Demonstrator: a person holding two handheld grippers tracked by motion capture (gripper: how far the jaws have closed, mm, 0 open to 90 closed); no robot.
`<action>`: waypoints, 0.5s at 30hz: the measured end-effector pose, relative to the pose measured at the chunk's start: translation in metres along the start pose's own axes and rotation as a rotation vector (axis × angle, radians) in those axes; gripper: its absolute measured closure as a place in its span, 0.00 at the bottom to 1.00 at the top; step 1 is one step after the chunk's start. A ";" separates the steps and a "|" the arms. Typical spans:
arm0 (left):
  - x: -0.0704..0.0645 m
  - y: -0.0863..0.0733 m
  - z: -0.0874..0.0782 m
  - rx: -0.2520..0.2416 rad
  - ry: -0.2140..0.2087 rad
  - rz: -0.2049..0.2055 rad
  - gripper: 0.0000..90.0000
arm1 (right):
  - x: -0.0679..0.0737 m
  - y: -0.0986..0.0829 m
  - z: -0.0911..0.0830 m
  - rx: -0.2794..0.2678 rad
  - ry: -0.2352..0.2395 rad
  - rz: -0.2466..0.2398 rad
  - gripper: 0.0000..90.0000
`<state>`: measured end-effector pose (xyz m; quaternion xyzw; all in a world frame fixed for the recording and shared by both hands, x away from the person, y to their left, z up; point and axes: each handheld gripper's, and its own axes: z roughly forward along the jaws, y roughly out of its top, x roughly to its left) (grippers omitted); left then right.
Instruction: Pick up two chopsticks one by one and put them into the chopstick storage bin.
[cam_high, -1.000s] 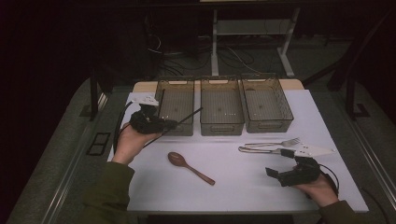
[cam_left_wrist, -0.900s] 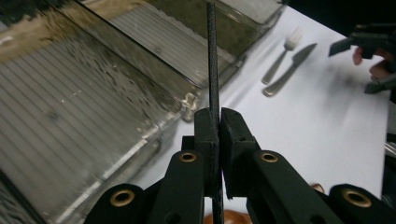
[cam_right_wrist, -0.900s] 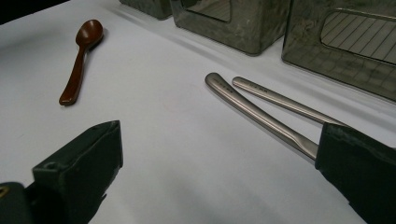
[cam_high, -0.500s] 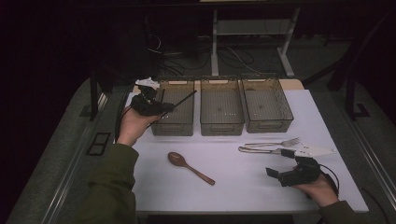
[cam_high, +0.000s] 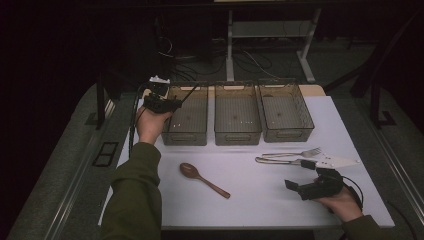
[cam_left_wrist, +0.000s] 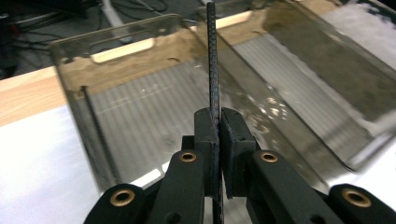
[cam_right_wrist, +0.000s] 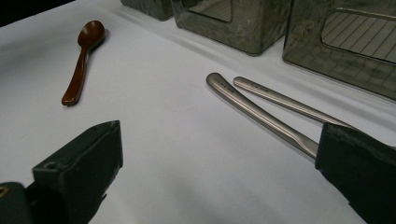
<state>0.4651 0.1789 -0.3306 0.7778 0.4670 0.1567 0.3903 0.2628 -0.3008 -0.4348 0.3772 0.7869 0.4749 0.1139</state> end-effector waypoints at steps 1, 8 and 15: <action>0.002 0.001 0.002 0.000 0.012 -0.010 0.95 | 0.000 0.000 0.000 0.000 0.000 0.001 0.00; 0.019 -0.001 0.018 0.023 0.070 -0.074 0.95 | 0.000 0.000 -0.001 -0.005 0.001 0.006 0.00; 0.014 0.004 0.036 0.044 0.093 -0.075 0.95 | -0.001 0.000 -0.001 -0.009 0.005 0.006 0.00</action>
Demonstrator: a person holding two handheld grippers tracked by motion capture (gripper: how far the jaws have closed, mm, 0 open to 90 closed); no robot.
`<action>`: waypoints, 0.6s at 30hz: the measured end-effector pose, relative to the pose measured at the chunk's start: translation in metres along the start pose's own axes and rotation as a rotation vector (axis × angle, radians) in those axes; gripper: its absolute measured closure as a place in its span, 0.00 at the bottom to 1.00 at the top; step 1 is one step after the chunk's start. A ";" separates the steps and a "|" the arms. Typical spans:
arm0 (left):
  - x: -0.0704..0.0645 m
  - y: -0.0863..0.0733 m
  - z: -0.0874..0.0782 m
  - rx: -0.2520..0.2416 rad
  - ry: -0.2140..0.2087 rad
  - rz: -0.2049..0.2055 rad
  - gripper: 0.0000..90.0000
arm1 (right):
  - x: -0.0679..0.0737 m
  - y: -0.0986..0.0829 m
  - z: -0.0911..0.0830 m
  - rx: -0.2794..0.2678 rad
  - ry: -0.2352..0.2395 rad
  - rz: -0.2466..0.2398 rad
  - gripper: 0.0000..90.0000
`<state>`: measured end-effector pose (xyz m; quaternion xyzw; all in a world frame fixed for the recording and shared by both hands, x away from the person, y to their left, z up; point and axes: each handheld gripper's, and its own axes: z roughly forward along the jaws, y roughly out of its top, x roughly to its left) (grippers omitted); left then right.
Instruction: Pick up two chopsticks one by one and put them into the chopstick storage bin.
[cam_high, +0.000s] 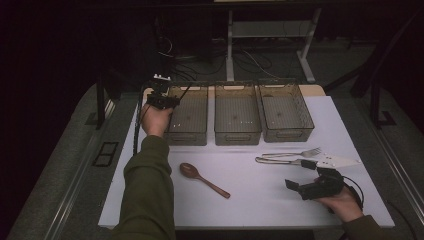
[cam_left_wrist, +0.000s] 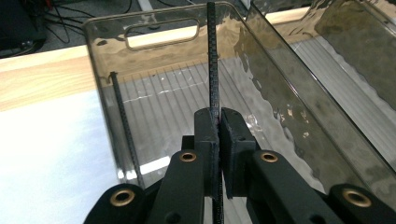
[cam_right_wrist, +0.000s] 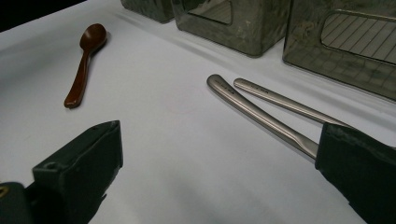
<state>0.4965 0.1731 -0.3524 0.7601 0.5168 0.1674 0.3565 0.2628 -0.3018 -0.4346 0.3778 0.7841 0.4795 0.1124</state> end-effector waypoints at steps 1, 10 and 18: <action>-0.001 0.001 0.002 0.002 0.008 0.001 0.95 | 0.000 0.000 0.000 -0.001 0.001 0.000 0.00; -0.004 0.007 0.023 0.031 0.057 -0.012 0.95 | 0.000 0.000 -0.002 -0.006 0.001 0.004 0.00; -0.004 0.005 0.032 0.025 0.083 -0.011 0.80 | 0.000 -0.001 -0.002 -0.007 0.002 0.006 0.00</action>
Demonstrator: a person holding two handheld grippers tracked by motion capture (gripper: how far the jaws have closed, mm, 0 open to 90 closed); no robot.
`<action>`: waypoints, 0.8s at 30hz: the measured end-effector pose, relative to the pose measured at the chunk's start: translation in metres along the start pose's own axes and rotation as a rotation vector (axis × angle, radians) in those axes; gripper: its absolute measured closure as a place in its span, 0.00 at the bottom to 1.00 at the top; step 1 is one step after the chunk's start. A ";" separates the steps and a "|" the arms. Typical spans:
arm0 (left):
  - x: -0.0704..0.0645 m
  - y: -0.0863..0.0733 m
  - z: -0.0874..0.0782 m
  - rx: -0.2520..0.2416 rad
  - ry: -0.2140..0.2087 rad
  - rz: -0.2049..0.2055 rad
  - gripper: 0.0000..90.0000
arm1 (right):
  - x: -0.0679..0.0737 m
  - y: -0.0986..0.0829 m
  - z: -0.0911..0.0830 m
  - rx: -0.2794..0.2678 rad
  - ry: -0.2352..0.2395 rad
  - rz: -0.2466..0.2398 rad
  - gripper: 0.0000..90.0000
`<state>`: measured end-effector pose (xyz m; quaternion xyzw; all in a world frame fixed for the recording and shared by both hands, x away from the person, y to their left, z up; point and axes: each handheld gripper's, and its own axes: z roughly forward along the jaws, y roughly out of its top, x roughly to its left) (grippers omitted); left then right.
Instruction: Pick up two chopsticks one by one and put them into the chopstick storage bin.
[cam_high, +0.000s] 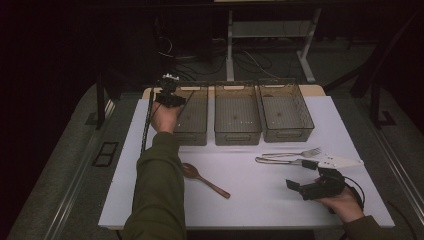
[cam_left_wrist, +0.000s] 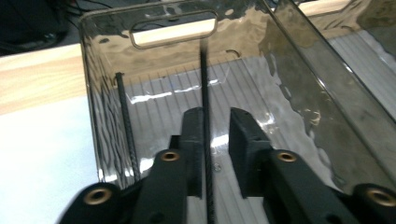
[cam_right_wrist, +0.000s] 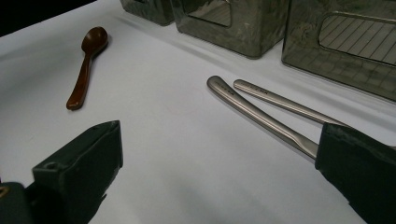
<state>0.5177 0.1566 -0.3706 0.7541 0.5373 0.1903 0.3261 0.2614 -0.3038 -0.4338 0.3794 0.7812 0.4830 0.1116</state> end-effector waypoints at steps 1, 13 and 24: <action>-0.001 0.000 0.000 -0.002 0.005 0.005 0.79 | 0.000 0.000 0.000 0.000 0.000 0.000 0.00; -0.010 0.003 -0.020 -0.053 -0.097 0.063 0.61 | 0.000 0.000 0.001 0.003 -0.002 -0.001 0.00; -0.022 -0.002 -0.052 -0.101 -0.208 0.138 0.43 | 0.000 0.000 0.002 0.009 -0.003 -0.005 0.00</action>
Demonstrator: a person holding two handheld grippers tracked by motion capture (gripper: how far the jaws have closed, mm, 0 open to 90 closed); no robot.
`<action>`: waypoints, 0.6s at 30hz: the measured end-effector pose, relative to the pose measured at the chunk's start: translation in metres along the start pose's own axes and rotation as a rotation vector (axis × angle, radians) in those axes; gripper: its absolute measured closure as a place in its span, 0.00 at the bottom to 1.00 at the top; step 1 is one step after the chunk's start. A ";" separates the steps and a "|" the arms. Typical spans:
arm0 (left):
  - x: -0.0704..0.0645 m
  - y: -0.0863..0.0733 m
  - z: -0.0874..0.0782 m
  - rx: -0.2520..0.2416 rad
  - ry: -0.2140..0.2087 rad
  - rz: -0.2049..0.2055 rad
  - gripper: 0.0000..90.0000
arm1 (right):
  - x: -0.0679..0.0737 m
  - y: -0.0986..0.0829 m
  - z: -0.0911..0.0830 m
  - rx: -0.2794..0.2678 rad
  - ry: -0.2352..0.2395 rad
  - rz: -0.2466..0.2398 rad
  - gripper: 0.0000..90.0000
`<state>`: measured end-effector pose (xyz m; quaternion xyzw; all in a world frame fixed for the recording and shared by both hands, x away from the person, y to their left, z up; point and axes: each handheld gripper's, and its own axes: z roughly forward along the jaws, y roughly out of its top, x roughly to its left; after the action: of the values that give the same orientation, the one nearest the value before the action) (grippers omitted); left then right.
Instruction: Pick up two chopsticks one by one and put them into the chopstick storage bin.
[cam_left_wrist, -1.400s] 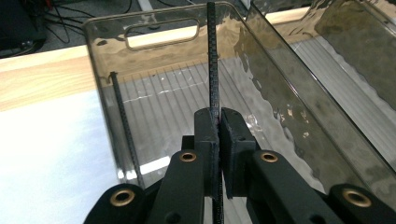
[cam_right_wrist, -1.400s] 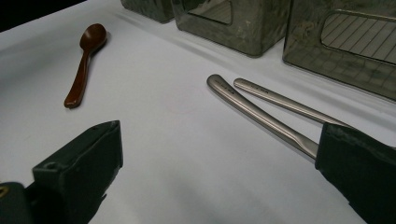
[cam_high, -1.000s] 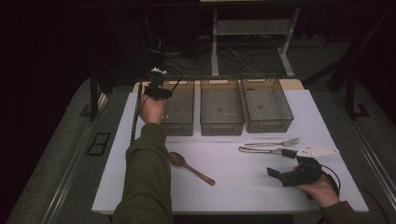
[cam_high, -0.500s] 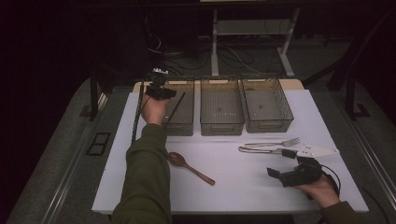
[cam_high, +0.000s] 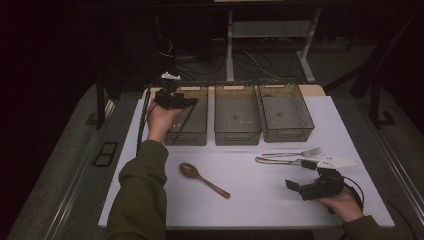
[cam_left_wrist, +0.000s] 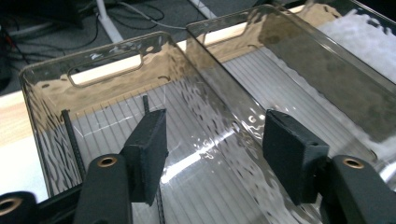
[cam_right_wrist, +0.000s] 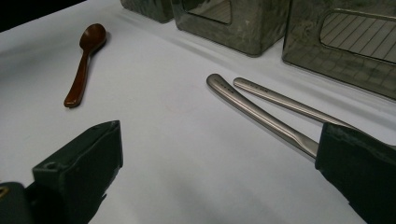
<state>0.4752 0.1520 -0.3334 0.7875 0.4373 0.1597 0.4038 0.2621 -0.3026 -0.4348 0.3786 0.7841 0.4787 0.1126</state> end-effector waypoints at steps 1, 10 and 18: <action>-0.003 -0.001 -0.004 -0.009 -0.007 0.010 0.43 | 0.000 0.000 0.000 0.001 0.000 0.000 0.00; -0.021 -0.013 -0.029 -0.013 -0.069 0.079 0.38 | 0.000 0.000 0.001 0.004 -0.003 0.002 0.00; -0.042 -0.035 -0.045 -0.017 -0.118 0.137 0.34 | 0.001 0.000 0.002 0.010 -0.003 -0.003 0.00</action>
<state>0.4040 0.1502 -0.3283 0.8203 0.3565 0.1439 0.4234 0.2623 -0.3012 -0.4359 0.3785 0.7870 0.4740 0.1127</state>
